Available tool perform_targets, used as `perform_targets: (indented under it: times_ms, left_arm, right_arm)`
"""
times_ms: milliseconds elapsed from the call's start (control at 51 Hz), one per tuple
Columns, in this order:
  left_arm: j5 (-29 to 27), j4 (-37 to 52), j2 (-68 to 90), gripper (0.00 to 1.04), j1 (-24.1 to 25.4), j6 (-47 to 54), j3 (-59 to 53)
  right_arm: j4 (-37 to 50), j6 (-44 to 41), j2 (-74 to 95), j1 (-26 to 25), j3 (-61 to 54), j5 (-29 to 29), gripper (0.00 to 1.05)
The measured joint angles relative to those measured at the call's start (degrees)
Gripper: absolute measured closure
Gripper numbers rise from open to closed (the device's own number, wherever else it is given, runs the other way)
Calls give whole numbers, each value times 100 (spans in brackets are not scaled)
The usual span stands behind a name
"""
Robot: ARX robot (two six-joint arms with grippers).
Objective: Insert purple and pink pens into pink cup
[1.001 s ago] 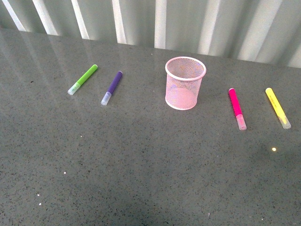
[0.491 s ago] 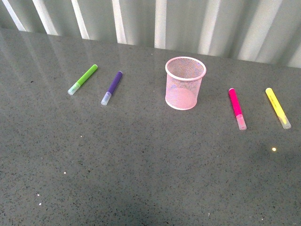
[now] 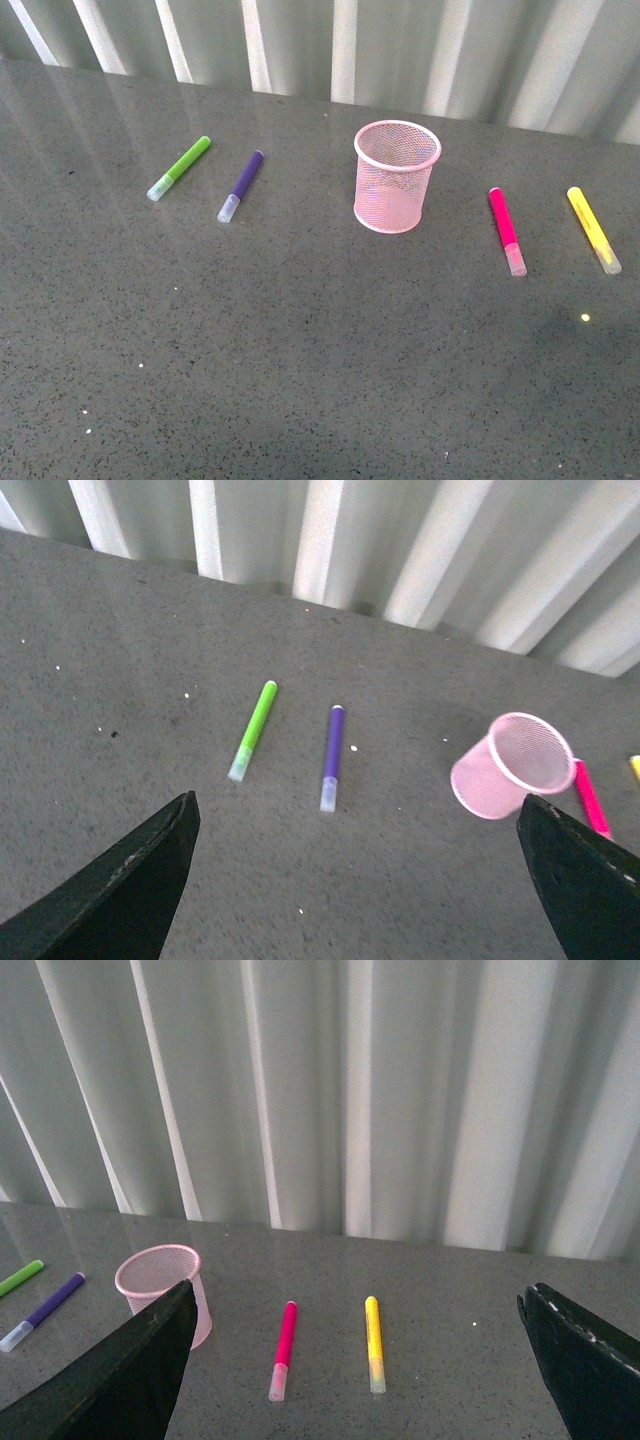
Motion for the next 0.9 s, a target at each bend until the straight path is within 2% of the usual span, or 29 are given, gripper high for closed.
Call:
perform_targets:
  times_ms: [137,412,530,903]
  left_arm:
    - [-232,-455,1508,7,-278,192,1379]
    - [-557,-2151,4234,7,-498,704,3958]
    - [-533,-2621,4944,7,-498,629,4472]
    - [-286,-2564,6024,7,-662,780,5329]
  right_arm:
    - [0,0,0,0,0,0,7]
    - [0,0,0,0,0,0,7]
    - [0,0,0,0,0,0,7]
    - [0,0,0,0,0,0,7]
